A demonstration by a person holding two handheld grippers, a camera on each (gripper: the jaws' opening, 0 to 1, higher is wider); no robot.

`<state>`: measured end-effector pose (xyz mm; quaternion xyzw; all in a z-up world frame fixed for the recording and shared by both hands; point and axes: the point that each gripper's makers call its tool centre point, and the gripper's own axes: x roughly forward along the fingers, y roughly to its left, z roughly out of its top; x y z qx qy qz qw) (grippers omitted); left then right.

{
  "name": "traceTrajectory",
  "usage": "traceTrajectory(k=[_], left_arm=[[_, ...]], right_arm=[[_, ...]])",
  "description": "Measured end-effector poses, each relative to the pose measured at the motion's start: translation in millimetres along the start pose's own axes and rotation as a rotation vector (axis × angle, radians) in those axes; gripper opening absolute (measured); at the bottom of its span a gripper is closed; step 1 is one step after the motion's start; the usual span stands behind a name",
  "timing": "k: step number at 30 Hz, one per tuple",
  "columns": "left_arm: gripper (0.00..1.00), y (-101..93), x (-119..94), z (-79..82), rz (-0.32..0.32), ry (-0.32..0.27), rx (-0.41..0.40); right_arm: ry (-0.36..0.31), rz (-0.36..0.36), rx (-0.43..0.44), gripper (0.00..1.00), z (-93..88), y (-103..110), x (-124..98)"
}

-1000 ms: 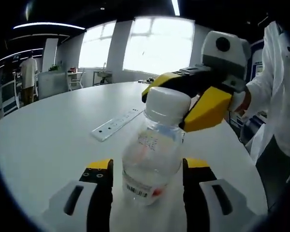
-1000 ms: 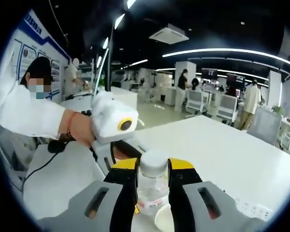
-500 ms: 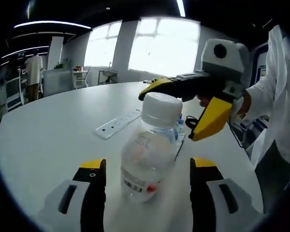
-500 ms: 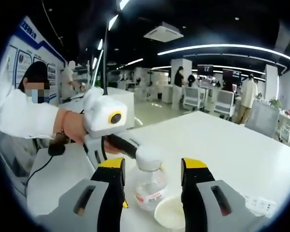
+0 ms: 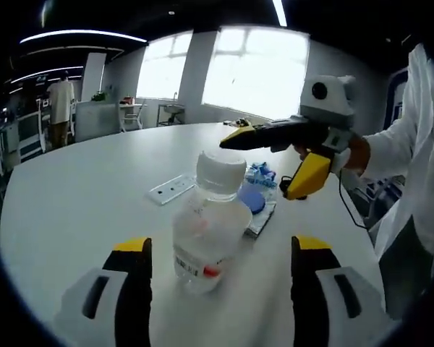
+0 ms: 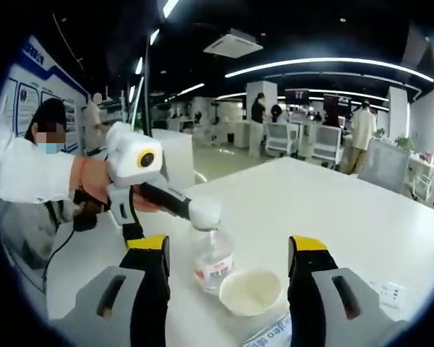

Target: Arrange the tabletop items into an orderly group along one side of the table until the central work area is clear of visible clutter.

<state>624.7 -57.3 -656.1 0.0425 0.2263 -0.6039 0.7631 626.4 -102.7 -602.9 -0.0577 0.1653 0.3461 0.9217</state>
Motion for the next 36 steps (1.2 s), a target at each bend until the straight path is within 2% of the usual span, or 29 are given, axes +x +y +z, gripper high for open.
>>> traceTrajectory(k=[10, 19, 29, 36], left_arm=[[0.86, -17.5, -22, 11.4, 0.055, -0.011, 0.004], [0.87, -38.9, -41, 18.0, 0.100, -0.018, 0.014], [0.87, -80.6, -62, 20.0, 0.140, -0.034, 0.007], [0.88, -108.1, -73, 16.8, 0.159, -0.032, 0.005]], right_arm=[[0.023, -0.043, -0.002, 0.74, -10.8, -15, -41], [0.039, -0.089, -0.012, 0.79, -18.3, -25, -89], [0.058, -0.142, -0.005, 0.80, -34.4, -32, -146], [0.077, -0.194, 0.016, 0.81, -57.3, -32, -196]])
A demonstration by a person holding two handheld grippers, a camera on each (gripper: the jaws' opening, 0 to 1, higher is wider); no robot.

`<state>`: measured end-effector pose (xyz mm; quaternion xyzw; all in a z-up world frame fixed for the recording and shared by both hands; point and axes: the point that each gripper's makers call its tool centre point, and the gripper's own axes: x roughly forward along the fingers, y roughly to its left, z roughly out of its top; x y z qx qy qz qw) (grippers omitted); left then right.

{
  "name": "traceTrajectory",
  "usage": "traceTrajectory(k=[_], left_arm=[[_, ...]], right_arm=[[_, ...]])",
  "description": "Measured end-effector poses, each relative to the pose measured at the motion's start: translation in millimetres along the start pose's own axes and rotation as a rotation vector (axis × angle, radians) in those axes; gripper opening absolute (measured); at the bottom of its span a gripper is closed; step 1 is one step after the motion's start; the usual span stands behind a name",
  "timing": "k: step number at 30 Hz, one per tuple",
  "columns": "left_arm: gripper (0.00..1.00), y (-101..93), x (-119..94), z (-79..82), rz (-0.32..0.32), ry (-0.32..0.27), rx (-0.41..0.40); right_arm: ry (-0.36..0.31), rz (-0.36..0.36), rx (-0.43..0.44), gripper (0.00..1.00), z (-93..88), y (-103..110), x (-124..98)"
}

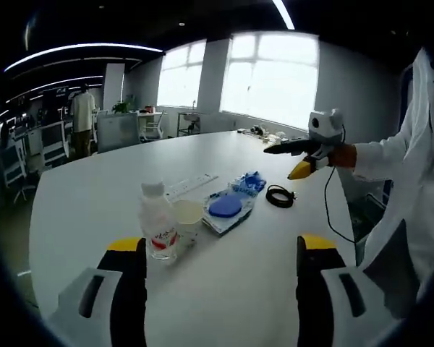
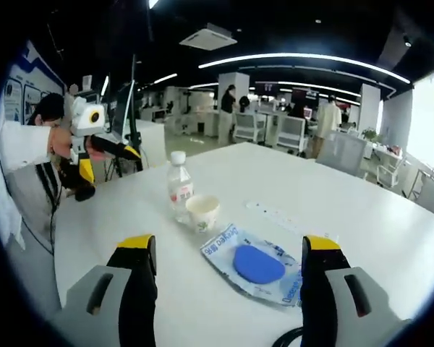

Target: Arrange the tabletop items into an orderly group along one side of the table until the central work area is clear of visible clutter.

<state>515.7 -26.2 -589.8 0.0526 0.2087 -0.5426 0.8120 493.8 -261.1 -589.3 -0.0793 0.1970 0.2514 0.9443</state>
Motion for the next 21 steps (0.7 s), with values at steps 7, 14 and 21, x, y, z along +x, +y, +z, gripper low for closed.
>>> traceTrajectory(k=[7, 14, 21], left_arm=[[0.87, -25.5, -14, -7.8, 0.013, 0.003, -0.018], [0.86, -50.4, -27, -13.1, 0.024, 0.005, -0.037], [0.92, -69.8, -31, -29.4, 0.044, 0.025, -0.067]], right_arm=[[0.025, -0.060, 0.037, 0.84, -27.9, -9, -48], [0.039, -0.108, 0.078, 0.85, -52.8, -14, -96], [0.067, -0.149, 0.109, 0.85, -81.4, -12, -134]])
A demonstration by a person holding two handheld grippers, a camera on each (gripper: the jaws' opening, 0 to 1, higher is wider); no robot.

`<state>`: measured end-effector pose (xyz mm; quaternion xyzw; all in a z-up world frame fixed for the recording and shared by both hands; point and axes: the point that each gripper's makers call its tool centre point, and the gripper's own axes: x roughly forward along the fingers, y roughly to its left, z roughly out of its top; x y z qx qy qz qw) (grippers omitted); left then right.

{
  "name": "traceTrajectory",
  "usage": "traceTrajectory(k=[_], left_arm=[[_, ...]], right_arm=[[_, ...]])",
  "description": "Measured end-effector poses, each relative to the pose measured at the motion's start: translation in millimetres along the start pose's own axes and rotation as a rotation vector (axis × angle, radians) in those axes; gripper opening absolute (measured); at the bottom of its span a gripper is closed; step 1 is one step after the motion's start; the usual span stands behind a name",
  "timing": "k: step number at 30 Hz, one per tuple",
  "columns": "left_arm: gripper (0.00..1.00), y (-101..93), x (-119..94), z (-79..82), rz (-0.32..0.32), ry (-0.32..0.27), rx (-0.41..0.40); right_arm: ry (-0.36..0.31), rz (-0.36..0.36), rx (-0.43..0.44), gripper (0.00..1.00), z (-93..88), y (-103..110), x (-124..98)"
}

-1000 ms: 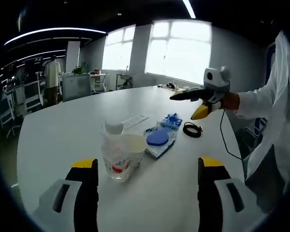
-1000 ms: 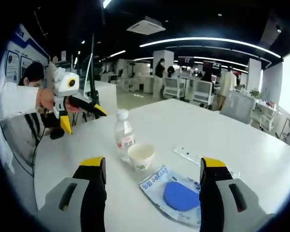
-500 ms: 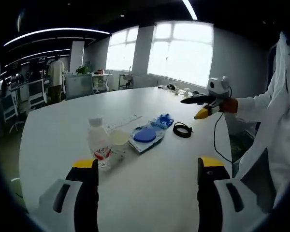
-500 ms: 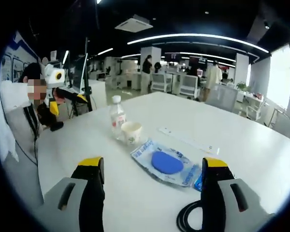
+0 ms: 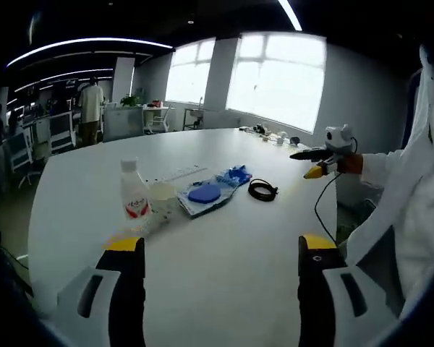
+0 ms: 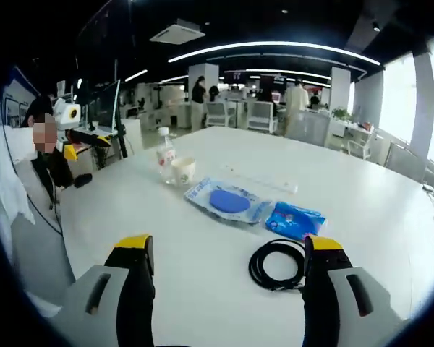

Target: Arrange the tabletop items into an orderly group along one side of the table until the central work area is clear of visible clutter.

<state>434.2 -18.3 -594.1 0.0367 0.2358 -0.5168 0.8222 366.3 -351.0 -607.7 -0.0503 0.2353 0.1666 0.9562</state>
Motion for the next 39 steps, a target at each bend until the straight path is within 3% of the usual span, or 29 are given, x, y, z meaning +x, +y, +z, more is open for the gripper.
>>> traceTrajectory(k=[5, 17, 24, 39], left_arm=[[0.94, -9.7, -2, -27.9, 0.016, 0.063, -0.031], [0.98, -22.6, -9, -60.4, 0.056, 0.092, -0.106], [0.98, -34.1, -12, -62.1, 0.062, 0.090, -0.110], [0.96, -50.6, -20, -54.3, 0.071, 0.070, -0.105]], right_arm=[[0.018, -0.016, 0.020, 0.87, -19.2, -2, -17], [0.095, -0.001, 0.074, 0.98, -66.9, 2, -43], [0.118, 0.002, 0.086, 0.98, -80.4, 6, -55], [0.079, -0.003, 0.094, 0.97, -75.9, 4, -68]])
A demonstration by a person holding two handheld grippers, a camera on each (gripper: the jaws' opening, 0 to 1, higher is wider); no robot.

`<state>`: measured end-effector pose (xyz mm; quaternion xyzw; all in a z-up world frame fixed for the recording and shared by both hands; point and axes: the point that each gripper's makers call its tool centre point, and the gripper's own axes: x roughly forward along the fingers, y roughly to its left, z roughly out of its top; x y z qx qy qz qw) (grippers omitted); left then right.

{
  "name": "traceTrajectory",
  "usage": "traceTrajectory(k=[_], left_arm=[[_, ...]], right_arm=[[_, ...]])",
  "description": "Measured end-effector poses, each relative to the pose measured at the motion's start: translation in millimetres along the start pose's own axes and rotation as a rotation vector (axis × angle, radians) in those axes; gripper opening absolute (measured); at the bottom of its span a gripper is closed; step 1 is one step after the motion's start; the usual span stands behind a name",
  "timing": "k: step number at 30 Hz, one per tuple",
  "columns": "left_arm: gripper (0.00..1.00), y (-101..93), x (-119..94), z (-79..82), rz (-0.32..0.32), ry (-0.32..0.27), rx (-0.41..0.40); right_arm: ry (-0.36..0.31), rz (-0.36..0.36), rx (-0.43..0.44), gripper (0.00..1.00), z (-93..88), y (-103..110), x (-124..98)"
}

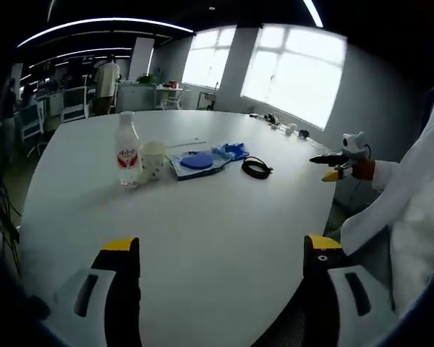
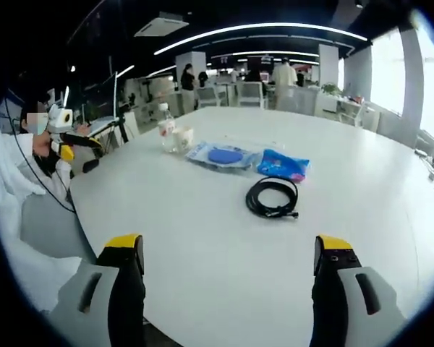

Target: Arrange the tabletop items into an orderly group along one side of the table until the central work area is clear of visible clutter.

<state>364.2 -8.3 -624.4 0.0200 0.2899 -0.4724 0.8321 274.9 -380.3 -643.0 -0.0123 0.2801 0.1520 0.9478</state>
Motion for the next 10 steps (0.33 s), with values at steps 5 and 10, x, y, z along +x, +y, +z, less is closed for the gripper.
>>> traceTrajectory(k=[5, 10], left_arm=[[0.96, -2.0, -3.2, 4.0, 0.005, -0.012, 0.002], [0.96, -3.5, -4.0, 6.9, 0.009, -0.024, 0.010]], right_arm=[[-0.015, 0.000, 0.002, 0.97, 2.4, -1.4, -1.4], [-0.018, 0.006, -0.008, 0.97, 4.5, -2.2, 1.4]])
